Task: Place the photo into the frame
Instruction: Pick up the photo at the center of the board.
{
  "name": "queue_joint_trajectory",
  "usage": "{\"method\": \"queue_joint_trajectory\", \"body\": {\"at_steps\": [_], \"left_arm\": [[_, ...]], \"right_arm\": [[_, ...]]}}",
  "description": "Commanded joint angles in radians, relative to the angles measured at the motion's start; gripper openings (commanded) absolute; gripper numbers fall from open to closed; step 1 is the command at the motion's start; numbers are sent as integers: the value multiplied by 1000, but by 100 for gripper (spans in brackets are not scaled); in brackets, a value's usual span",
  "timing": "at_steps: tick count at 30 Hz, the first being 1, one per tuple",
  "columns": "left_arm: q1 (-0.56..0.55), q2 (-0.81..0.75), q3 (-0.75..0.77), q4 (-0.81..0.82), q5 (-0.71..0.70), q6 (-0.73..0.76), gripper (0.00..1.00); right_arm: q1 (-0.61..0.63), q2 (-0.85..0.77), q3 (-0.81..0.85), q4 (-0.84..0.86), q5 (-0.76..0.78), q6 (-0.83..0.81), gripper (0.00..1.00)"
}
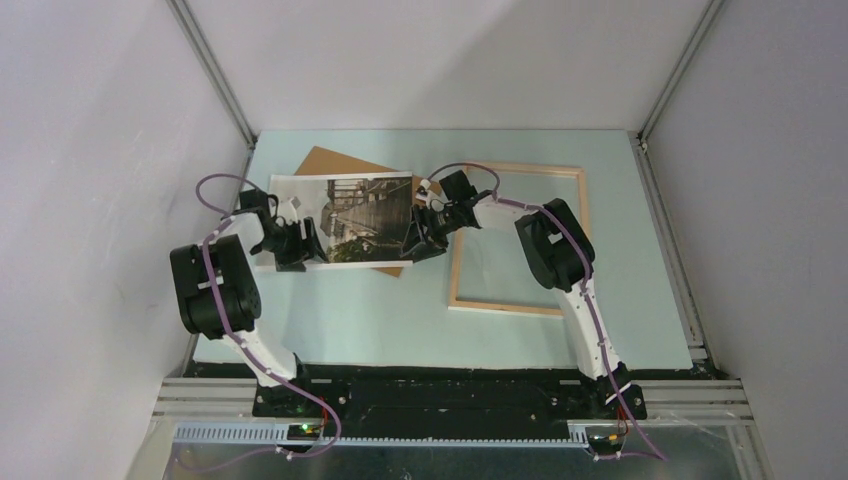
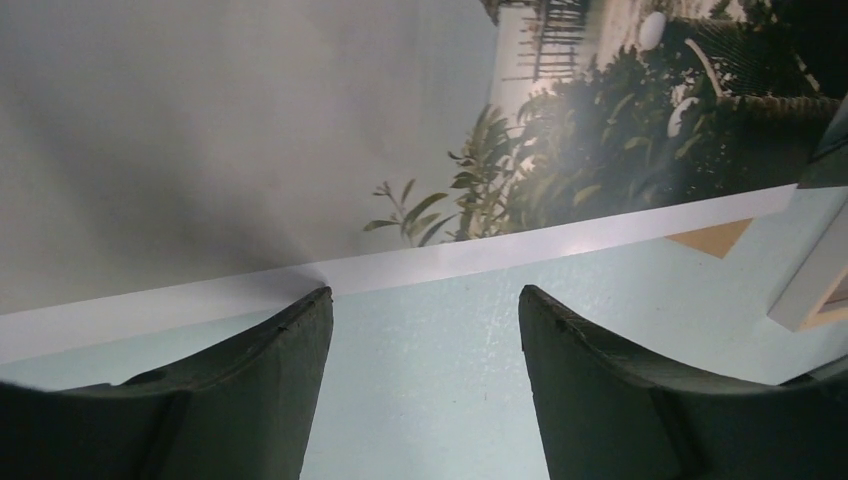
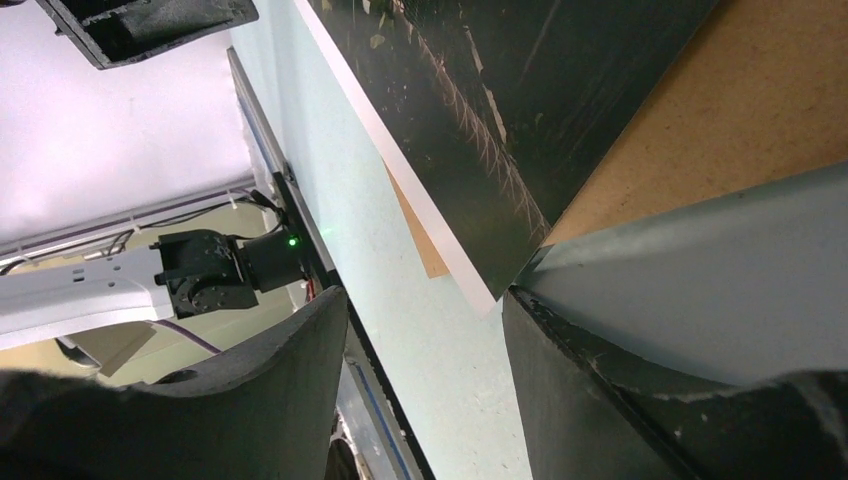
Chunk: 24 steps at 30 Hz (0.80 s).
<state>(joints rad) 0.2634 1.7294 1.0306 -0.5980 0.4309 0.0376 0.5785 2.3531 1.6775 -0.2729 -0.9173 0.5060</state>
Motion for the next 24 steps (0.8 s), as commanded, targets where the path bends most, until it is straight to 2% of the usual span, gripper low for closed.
{"method": "queue_joint_trajectory", "body": {"at_steps": [1, 9, 19, 24], "left_arm": [[-21, 38, -50, -48, 33, 29, 74], [-24, 45, -50, -49, 43, 32, 74], [-30, 49, -51, -49, 52, 36, 73], [-30, 48, -51, -48, 52, 36, 73]], "right_arm": [[8, 55, -14, 22, 29, 22, 63], [-12, 39, -48, 128, -54, 103, 55], [-26, 32, -87, 376, -185, 263, 48], [-23, 33, -89, 406, -199, 285, 47]]}}
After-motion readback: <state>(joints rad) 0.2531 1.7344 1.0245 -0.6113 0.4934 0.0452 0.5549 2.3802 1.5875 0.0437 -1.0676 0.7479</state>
